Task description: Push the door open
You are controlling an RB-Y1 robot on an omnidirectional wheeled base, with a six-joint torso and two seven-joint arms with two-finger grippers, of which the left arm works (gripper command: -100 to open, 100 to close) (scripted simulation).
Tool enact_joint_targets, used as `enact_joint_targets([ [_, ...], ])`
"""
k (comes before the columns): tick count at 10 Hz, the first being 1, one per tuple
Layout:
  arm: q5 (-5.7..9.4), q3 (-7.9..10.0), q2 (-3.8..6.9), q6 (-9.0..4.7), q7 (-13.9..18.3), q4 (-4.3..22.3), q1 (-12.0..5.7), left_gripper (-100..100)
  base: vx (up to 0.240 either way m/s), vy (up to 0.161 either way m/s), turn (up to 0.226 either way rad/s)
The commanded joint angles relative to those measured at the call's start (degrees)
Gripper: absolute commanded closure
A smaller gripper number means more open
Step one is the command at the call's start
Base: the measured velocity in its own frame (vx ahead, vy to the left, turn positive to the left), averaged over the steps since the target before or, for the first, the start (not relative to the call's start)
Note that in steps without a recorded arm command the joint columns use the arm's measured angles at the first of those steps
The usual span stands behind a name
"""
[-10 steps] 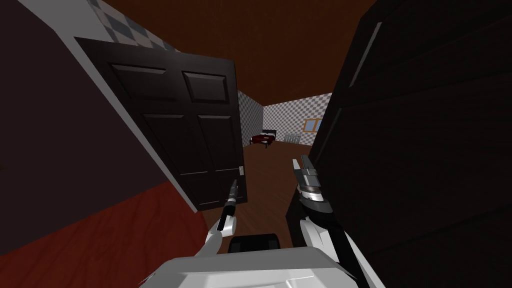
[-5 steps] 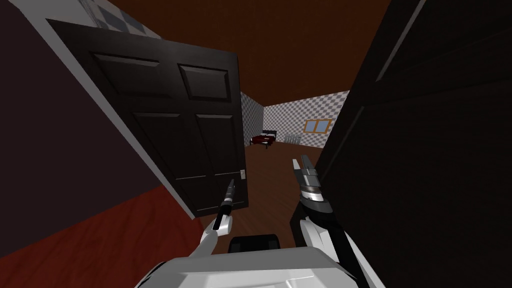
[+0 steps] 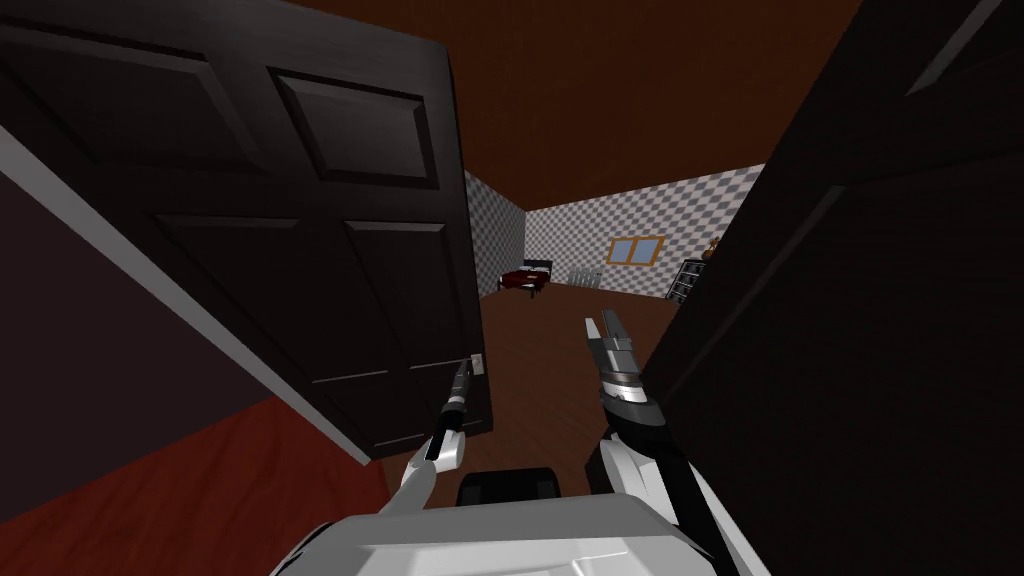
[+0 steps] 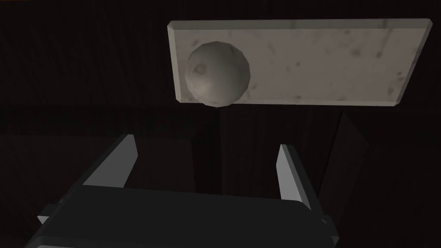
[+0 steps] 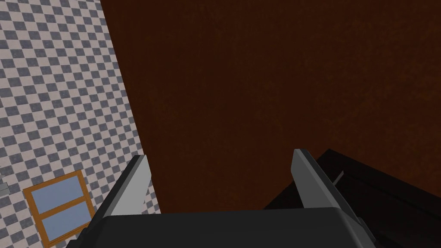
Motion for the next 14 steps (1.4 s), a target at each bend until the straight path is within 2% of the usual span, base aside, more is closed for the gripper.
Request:
enact_joint_targets([
  [1, 0.11, 0.22, -1.28, -0.4, 0.1, 1.0, -0.53, -100, 0.218, -0.069, -0.028],
  [2, 0.15, 0.3, -2.29, -0.41, 0.1, 1.0, -0.56, -100, 0.188, -0.059, 0.012],
  [3, 0.15, 0.3, -2.29, -0.41, 0.1, 1.0, -0.56, -100, 0.102, -0.031, 0.006],
  [4, 0.14, 0.35, -2.11, 0.46, -0.3, -0.4, 0.27, -100, 0.03, -0.009, -0.008],
  [5, 0.14, 0.35, -2.11, 0.46, -0.3, -0.4, 0.27, 100, 0.0, 0.0, 0.0],
  [10, 0.14, 0.35, -2.11, 0.46, -0.3, -0.4, 0.27, 100, -0.005, 0.001, -0.002],
  [11, 0.82, 1.31, -0.51, 0.34, -1.0, -0.4, 0.39, 100, 0.115, -0.03, 0.017],
  [14, 1.97, 2.95, 0.78, -0.06, -2.1, -0.6, 0.46, 100, 0.216, -0.012, 0.093],
])
